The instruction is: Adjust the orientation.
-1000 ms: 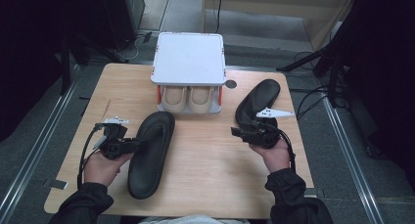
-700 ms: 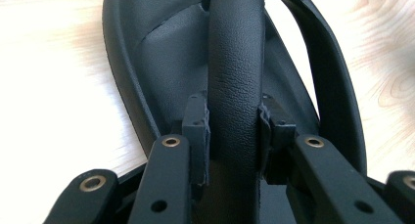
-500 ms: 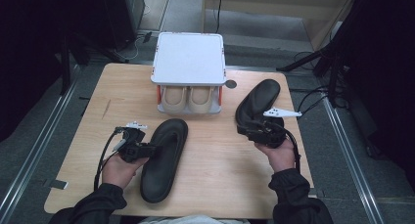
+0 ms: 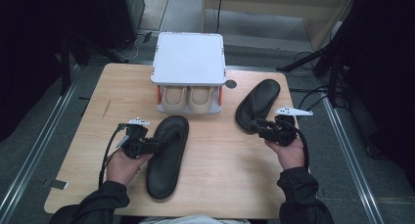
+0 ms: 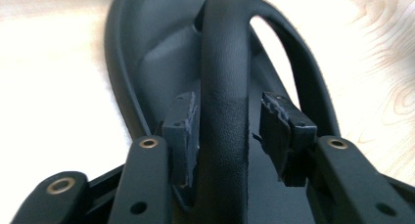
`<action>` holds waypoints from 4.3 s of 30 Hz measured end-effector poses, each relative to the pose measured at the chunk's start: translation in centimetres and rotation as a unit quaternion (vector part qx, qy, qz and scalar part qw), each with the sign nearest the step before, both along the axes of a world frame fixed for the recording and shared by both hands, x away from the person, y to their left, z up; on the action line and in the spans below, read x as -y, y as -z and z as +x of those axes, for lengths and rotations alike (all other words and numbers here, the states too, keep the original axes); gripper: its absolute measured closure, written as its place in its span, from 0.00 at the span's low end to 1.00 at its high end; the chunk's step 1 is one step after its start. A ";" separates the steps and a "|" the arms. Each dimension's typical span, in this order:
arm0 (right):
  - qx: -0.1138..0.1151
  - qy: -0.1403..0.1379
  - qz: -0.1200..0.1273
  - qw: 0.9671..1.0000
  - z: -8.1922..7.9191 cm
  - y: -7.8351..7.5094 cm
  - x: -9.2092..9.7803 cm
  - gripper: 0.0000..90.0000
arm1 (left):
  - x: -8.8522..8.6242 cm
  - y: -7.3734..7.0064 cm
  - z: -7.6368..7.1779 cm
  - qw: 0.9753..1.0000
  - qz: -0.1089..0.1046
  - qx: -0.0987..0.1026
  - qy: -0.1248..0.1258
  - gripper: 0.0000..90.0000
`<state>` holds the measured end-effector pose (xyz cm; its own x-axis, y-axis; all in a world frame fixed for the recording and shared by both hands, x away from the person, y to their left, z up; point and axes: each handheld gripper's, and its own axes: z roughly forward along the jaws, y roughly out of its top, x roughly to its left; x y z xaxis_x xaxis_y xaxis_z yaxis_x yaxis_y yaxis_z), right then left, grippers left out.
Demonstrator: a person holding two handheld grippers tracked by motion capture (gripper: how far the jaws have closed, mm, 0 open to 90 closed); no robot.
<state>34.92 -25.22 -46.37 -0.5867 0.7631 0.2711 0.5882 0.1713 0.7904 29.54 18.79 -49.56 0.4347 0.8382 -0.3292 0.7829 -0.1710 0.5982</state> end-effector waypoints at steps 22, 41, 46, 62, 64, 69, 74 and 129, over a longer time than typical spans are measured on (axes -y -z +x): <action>-0.023 0.090 -0.060 0.994 6.1 3.9 4.9 1.00 | -3.6 -1.6 1.6 0.999 0.000 0.037 -0.009 0.48; -0.070 0.055 -0.080 0.993 7.5 5.7 3.3 0.99 | -5.4 -1.5 2.0 0.999 -0.004 0.040 -0.031 0.47; -0.071 0.041 -0.080 0.993 7.5 5.7 2.3 0.99 | -5.7 -1.5 2.0 0.999 -0.006 0.039 -0.032 0.47; -0.058 0.068 -0.073 0.993 8.0 4.4 4.5 1.00 | -6.0 -1.4 2.1 0.999 -0.013 0.029 -0.035 0.44; -0.054 0.081 -0.067 0.993 8.3 4.1 5.4 1.00 | -5.9 -1.4 2.1 0.999 -0.016 0.027 -0.036 0.44; -0.052 0.091 -0.066 0.992 9.2 3.6 6.1 1.00 | -5.9 -1.3 2.1 0.999 -0.012 0.027 -0.034 0.44; -0.056 0.095 -0.059 0.992 10.5 3.0 6.3 1.00 | -6.4 -1.1 1.6 0.999 -0.026 0.020 -0.040 0.44; -0.088 0.088 -0.107 0.987 10.4 2.4 4.9 1.00 | -6.5 -1.1 1.9 0.999 -0.021 0.021 -0.031 0.45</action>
<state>45.32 -30.13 -48.79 -0.3985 0.8995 0.1793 0.7483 0.2059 0.6306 31.41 25.31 -48.45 0.3960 0.8499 -0.3477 0.7654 -0.0963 0.6363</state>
